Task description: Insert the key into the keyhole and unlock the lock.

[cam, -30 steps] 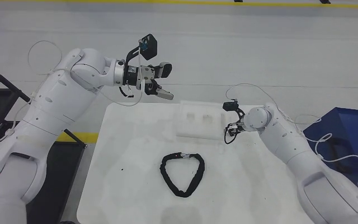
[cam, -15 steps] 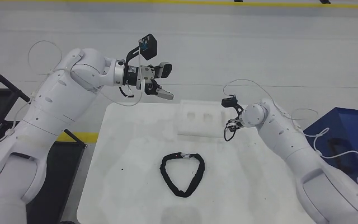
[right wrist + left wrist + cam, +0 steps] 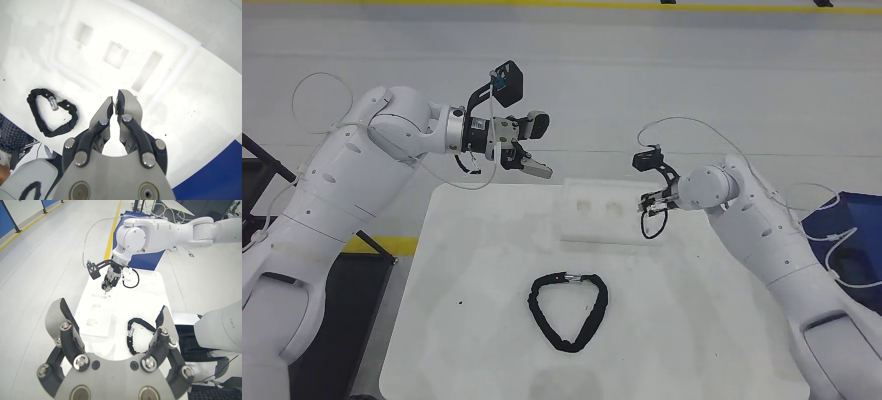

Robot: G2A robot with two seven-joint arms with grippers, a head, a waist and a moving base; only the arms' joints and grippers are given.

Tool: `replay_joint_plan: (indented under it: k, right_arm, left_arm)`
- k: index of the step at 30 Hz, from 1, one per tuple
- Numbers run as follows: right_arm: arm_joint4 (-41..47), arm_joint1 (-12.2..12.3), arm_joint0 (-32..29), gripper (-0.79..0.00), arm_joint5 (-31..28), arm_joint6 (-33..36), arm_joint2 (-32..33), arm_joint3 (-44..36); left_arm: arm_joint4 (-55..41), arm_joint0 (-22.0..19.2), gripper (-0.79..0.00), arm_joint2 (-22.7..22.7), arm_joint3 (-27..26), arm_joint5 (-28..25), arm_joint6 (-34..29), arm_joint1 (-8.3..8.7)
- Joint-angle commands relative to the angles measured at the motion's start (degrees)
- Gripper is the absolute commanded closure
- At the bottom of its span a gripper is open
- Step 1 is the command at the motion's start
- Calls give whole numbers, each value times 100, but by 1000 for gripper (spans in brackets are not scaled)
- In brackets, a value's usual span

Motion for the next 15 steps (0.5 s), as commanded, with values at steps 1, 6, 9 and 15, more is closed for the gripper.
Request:
replay_joint_plan:
  k: [1,6,9,15]
  right_arm:
    - [25,117,-168,0,-21,121,263,-432]
    - [-97,382,-685,0,129,388,860,-1703]
    - [25,517,-1039,0,229,502,1285,-2433]
    - [820,698,-1717,0,271,557,2106,-3379]
  left_arm:
    - [0,0,-785,0,0,0,0,0]
    - [0,0,-785,0,0,0,0,0]
    - [0,0,-785,0,0,0,0,0]
    - [0,0,-785,0,0,0,0,0]
